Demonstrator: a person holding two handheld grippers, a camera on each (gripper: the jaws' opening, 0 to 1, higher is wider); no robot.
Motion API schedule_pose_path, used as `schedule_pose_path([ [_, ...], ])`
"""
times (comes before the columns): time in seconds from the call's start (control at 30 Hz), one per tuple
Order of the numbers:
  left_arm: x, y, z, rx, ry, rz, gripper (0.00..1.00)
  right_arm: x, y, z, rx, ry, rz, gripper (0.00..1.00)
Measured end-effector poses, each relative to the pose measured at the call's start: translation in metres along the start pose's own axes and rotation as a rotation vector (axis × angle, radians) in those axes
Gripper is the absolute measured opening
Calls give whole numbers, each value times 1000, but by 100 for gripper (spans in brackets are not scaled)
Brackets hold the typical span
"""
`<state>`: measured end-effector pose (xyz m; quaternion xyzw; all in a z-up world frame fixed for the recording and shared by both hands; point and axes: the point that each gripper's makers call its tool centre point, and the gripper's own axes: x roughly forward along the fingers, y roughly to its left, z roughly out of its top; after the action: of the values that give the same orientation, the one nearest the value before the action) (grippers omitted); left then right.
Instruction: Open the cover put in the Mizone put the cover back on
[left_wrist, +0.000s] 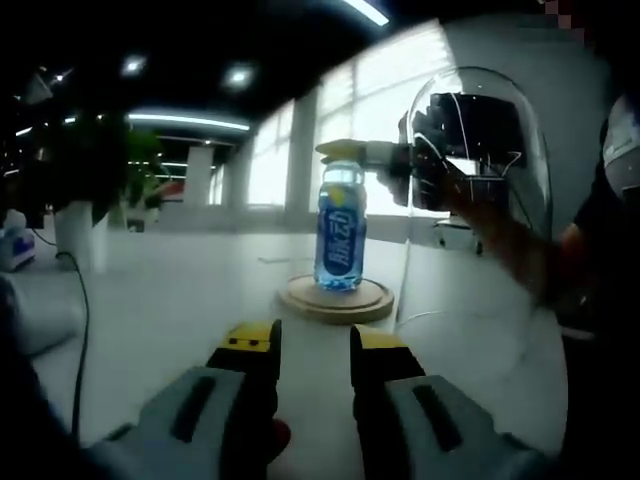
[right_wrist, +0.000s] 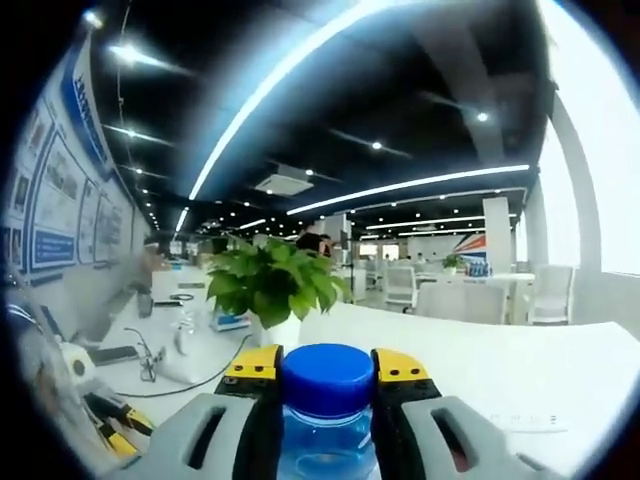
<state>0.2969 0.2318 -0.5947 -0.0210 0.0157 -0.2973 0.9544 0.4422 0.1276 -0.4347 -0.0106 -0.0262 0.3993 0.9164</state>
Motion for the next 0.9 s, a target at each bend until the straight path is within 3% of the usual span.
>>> schedule_pose_path([
  [0.47,0,0,0,5,-1,1,22,-2,-8,1,-14,-4,-6,31],
  [0.53,0,1,0,7,-1,2,22,-1,-22,-1,10,-2,-2,31],
  [0.9,0,-1,0,17,0,-1,22,-17,-19,-16,25,33,13,33],
])
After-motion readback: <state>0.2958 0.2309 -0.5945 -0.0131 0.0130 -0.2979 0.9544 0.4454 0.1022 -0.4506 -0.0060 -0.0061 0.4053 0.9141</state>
